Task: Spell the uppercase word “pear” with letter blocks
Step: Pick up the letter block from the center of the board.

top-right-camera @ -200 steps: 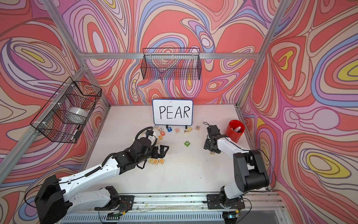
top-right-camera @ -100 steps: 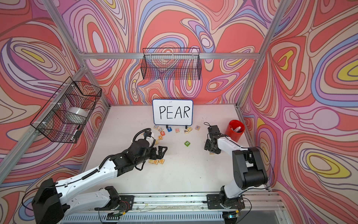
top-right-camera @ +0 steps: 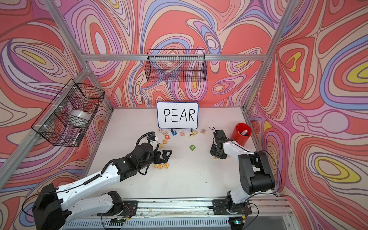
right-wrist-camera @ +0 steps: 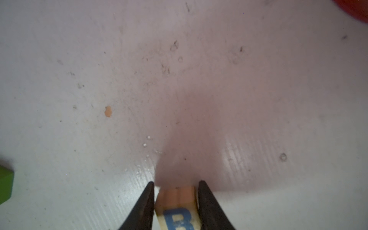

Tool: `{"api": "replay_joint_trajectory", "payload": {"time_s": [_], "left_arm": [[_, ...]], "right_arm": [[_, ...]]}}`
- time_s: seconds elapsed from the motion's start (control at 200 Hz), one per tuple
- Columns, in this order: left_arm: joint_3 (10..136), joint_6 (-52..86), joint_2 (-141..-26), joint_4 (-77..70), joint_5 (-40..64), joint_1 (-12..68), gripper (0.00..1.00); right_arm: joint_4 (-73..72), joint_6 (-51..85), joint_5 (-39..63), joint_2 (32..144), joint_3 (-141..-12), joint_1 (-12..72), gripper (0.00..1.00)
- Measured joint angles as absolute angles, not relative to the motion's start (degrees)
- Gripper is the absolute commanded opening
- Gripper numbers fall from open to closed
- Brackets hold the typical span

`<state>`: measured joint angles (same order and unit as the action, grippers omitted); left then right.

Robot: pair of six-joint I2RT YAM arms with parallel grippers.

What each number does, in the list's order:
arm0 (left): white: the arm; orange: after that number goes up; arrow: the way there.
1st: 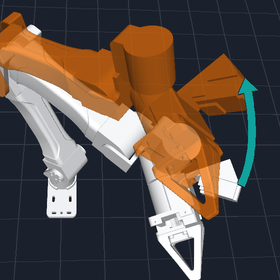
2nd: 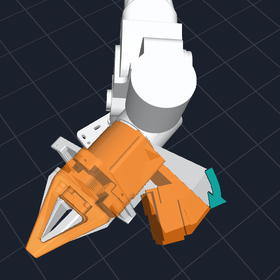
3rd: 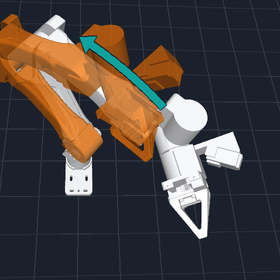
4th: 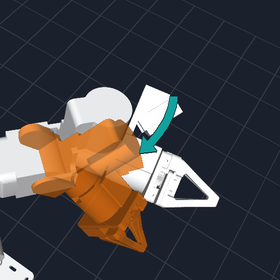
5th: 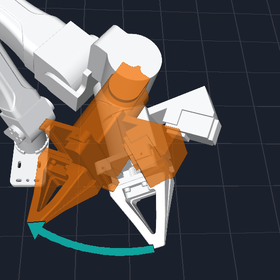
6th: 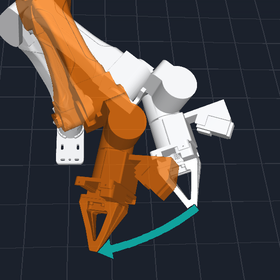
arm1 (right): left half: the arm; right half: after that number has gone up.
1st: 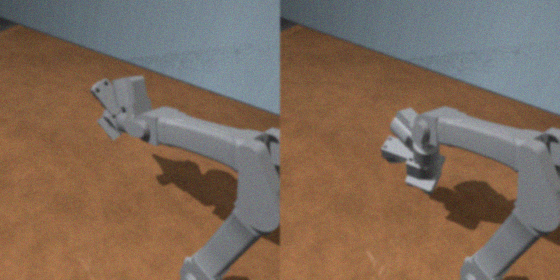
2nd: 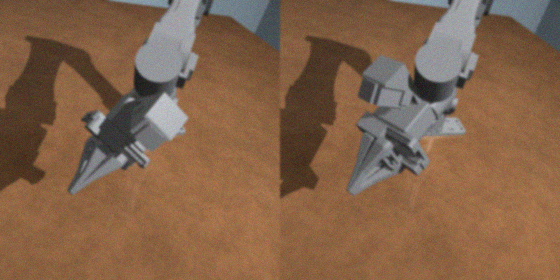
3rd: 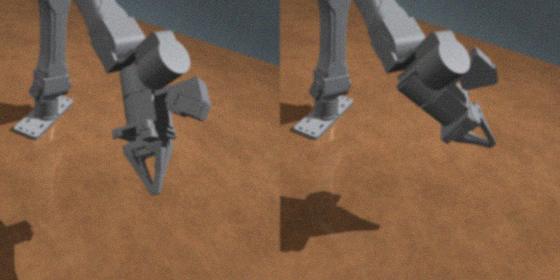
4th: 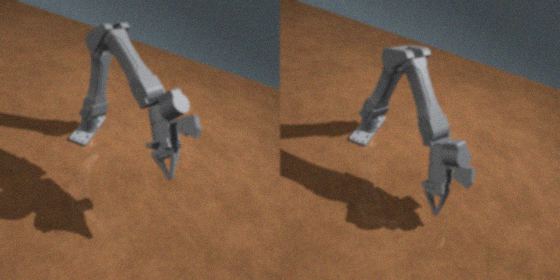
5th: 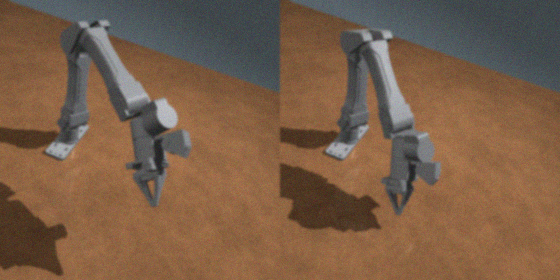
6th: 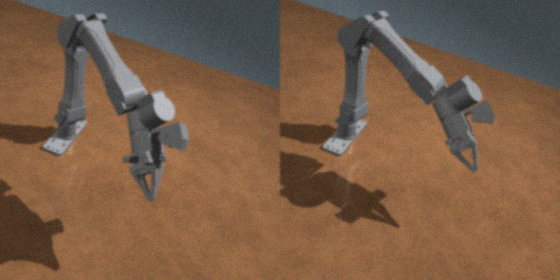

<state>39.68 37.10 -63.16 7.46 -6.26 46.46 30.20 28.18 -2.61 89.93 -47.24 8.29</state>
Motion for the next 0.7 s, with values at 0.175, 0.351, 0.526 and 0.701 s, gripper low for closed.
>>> {"api": "replay_joint_trajectory", "payload": {"time_s": [0.175,0.351,0.526,0.701], "left_arm": [[39.6,37.1,-63.2,7.5,-6.3,46.5,1.00],[39.1,37.1,-62.8,7.5,-6.3,46.5,1.00],[38.0,37.1,-60.8,7.7,-6.8,46.5,1.00],[37.2,37.1,-58.5,8.4,-7.7,46.5,1.00]], "right_arm": [[30.9,28.2,-3.5,89.9,-47.2,11.4,0.39],[31.3,29.3,-4.8,90.1,-47.3,14.1,0.30],[31.4,32.0,-6.6,90.2,-47.4,18.9,0.27],[31.8,36.7,-7.3,90.2,-49.6,27.9,0.25]]}}
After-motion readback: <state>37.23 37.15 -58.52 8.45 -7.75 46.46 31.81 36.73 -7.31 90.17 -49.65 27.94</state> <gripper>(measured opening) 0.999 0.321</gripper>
